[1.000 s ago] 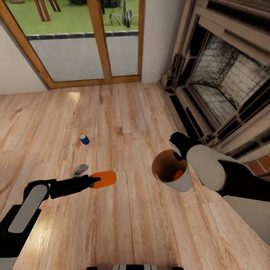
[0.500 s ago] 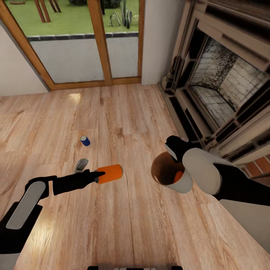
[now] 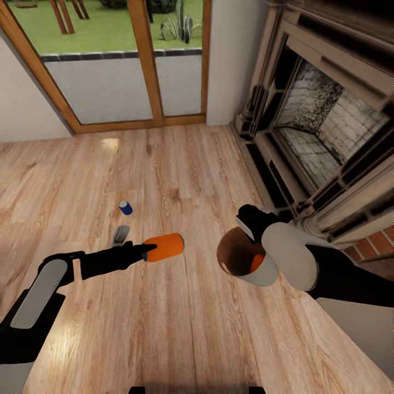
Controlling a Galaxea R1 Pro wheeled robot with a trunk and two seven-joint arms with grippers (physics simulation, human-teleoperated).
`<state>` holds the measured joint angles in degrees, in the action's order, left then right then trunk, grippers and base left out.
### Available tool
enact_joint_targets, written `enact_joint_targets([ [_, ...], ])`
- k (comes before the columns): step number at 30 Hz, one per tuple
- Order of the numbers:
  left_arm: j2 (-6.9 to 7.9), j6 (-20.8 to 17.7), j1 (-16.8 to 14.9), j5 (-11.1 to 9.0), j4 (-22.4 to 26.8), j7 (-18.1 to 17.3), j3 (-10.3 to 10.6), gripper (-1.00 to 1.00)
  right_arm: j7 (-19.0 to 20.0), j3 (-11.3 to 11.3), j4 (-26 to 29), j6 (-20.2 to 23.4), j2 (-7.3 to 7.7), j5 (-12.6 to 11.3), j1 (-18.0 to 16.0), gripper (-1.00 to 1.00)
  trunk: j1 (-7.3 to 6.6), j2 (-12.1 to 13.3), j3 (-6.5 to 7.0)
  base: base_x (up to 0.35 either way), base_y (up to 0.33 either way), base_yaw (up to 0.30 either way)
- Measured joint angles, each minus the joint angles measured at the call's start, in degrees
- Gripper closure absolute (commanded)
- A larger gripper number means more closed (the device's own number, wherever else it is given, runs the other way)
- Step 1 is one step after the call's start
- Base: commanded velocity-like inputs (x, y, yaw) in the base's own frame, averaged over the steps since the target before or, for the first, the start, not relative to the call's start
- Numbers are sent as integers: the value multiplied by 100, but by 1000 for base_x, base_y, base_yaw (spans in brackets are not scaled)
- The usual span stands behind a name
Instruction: Put the three can of soda from the living room inside the tash can in the kitchen.
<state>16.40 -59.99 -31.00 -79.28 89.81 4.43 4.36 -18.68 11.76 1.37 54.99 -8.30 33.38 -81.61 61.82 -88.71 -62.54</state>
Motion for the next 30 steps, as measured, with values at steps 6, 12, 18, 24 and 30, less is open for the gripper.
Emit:
enact_joint_targets([
  [6, -139, 0, -21, -56, 10, -6, 10, 100, -7, -39, -3, 3, -63, 29, 23, 100, -132, 241, 108, 0, 0, 0],
  [12, -283, 0, -82, -243, 40, -1, 48, 100, -7, -20, -15, -2, -108, 13, 30, 100, -264, 481, 215, 0, 0, 0],
  [18, -348, 0, -96, -324, 71, -1, 60, 100, -8, -39, -24, 2, -134, 32, 51, 100, -395, 722, 323, 0, 0, 0],
  [24, -356, 0, -95, -426, 118, -3, 67, 100, -123, 45, -4, -165, -131, 2, 84, 100, -527, 963, 431, 0, 0, 0],
  [30, -353, -1, -89, -437, 124, -15, 79, 100, -600, -105, -38, -296, -131, 90, 112, 100, -637, 1165, 521, 0, 0, 0],
])
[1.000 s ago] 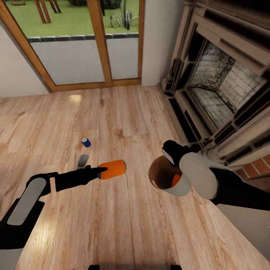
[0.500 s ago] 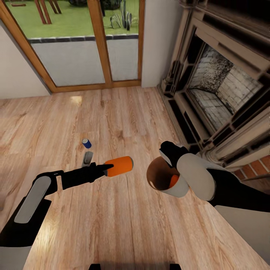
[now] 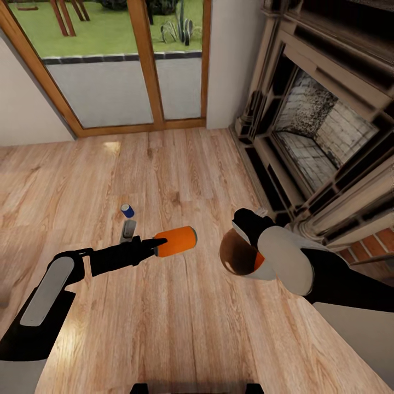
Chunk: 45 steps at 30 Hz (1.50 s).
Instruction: Put the three can of soda from the living room inside the tash can in the kitchen.
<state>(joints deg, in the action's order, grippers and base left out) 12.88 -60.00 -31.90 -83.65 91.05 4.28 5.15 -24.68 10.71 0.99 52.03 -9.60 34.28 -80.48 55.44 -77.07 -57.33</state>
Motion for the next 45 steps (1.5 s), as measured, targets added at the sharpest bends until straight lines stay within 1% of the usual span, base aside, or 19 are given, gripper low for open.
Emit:
enact_joint_targets([
  [1, 1, 0, 2, 1, 0, -2, 1, 100, -32, -20, 0, -5, 0, 19, 3, 100, 0, 0, 0, 0, 0, 0],
  [3, 4, 0, 5, -4, 1, -14, 2, 100, -85, 21, -6, -33, -2, -15, 9, 100, 0, 0, 0, 0, 0, 0],
  [7, 4, 0, 7, -5, 0, -30, 8, 100, -125, 191, -13, -92, 0, -150, 17, 100, 0, 0, 0, 0, 0, 0],
  [9, 4, 0, 7, -6, 1, -41, 10, 100, -138, 171, -13, -91, 1, -131, 20, 100, 0, 0, 0, 0, 0, 0],
  [12, -5, 0, 6, -7, 1, -58, 9, 100, -157, 58, -14, -67, -7, -48, 23, 100, 0, 0, 0, 0, 0, 0],
  [14, -14, 0, 3, -2, -1, -46, 6, 100, -161, 41, -16, -62, -20, -36, 24, 100, 0, 0, 0, 0, 0, 0],
  [16, -30, 0, 1, -1, -3, -34, 6, 100, -162, 104, -19, -73, -38, -73, 24, 100, 0, 0, 0, 0, 0, 0],
  [18, -62, 0, 0, -3, -5, -24, 5, 100, -160, 187, -21, -86, -39, -176, 25, 100, 0, 0, 0, 0, 0, 0],
  [21, -228, 0, 0, 12, -11, 29, 17, 100, -160, 221, -27, -89, -39, -384, 25, 100, 0, 0, 0, 0, 0, 0],
  [22, -352, 1, 0, 12, -14, 80, 60, 100, -162, 214, -27, -86, -39, -453, 25, 100, 0, 0, 0, 0, 0, 0],
  [23, -417, 1, 0, 21, -18, 120, 103, 100, -162, 218, -30, -86, -39, -496, 25, 100, 0, 0, 0, 0, 0, 0],
  [25, -530, 0, -1, 33, -27, 227, 213, 100, -162, 224, -35, -87, -39, -543, 25, 100, 0, 0, 0, 0, 0, 0],
  [27, -710, 1, 0, 35, -40, 452, 429, 100, -163, 191, -42, -77, -39, -573, 25, 100, 0, 0, 0, 0, 0, 0],
  [28, -766, 0, -1, 46, -47, 534, 499, 100, -164, 184, -44, -75, -39, -579, 25, 100, 0, 0, 0, 0, 0, 0],
  [31, -830, 0, -5, 54, -55, 626, 571, 100, -164, 183, -45, -75, -39, -590, 25, 100, 0, 0, 0, 0, 0, 0],
  [34, -858, 0, -8, 67, -58, 679, 599, 100, -163, 194, -46, -78, -39, -602, 25, 100, 0, 0, 0, 0, 0, 0],
  [39, -962, 1, -9, 74, -60, 780, 619, 100, -164, 186, -53, -76, -39, -606, 25, 100, 0, 0, 0, 0, 0, 0],
  [43, -1101, 1, -9, 75, -65, 956, 687, 100, -160, 167, -96, -75, -39, -610, 25, 100, 0, 0, 0, 0, 0, 0],
  [45, -1151, 1, -9, 82, -67, 1014, 712, 100, -159, 157, -121, -70, -39, -668, 25, 100, 0, 0, 0, 0, 0, 0],
])
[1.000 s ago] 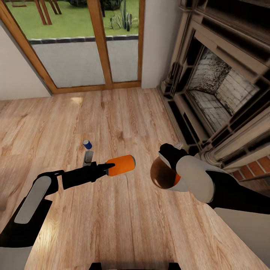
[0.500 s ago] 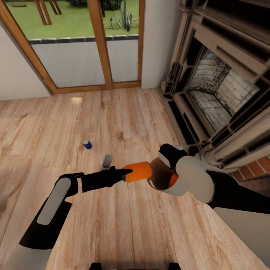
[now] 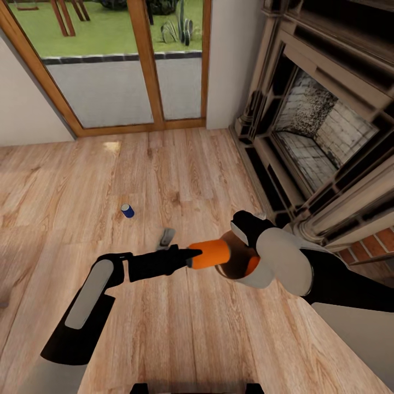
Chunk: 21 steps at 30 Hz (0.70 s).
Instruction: Put the three can of soda from the living room inside the tash can in the kitchen.
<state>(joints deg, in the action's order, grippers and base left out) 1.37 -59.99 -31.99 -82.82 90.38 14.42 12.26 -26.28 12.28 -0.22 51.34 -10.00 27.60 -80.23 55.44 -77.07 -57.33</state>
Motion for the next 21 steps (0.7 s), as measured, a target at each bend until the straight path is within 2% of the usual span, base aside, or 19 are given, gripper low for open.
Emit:
enact_joint_targets([
  [6, -131, -1, 0, 13, -28, 174, 59, 100, 5, 65, -109, -22, 0, -281, 0, 100, 0, 0, 0, 0, 0, 0],
  [11, -178, -1, 0, 42, -56, 227, 71, 100, 12, 14, -192, -8, 0, -311, 0, 100, 0, 0, 0, 0, 0, 0],
  [13, -190, -1, 0, 136, -59, 232, 69, 100, 18, -1, -200, -4, 0, -304, 0, 100, 0, 0, 0, 0, 0, 0],
  [14, -209, -1, 0, 296, -61, 236, 66, 100, 24, -3, -205, -3, 0, -305, 0, 100, 0, 0, 0, 0, 0, 0],
  [17, -285, -1, 0, 558, -65, 239, 61, 100, 34, 26, -210, -11, 0, -328, 0, 100, 0, 0, 0, 0, 0, 0],
  [21, -356, -1, 0, 775, -74, 246, 58, 100, 53, 24, -216, -11, 0, -330, 0, 100, 0, 0, 0, 0, 0, 0],
])
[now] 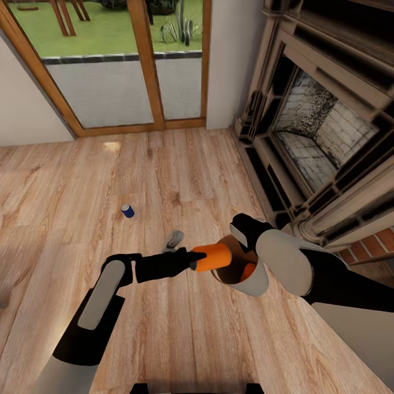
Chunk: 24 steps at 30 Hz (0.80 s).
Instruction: Put the three can of soda from the living room inside the tash can in the kitchen.
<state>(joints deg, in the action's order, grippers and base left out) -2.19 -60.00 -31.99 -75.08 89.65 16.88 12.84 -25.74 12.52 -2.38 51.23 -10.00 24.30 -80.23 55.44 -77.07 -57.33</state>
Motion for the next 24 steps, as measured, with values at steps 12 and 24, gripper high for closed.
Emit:
enact_joint_targets([
  [12, -212, 58, 0, 298, -326, 4, 3, 100, 326, 23, -12, 3, 0, -28, 2, 100, 0, 0, 0, 0, 0, 0],
  [24, -317, 322, -304, 678, -727, 1, 8, 100, 490, -23, -26, 19, 0, -93, 9, 100, 0, 0, 0, 0, 0, 0],
])
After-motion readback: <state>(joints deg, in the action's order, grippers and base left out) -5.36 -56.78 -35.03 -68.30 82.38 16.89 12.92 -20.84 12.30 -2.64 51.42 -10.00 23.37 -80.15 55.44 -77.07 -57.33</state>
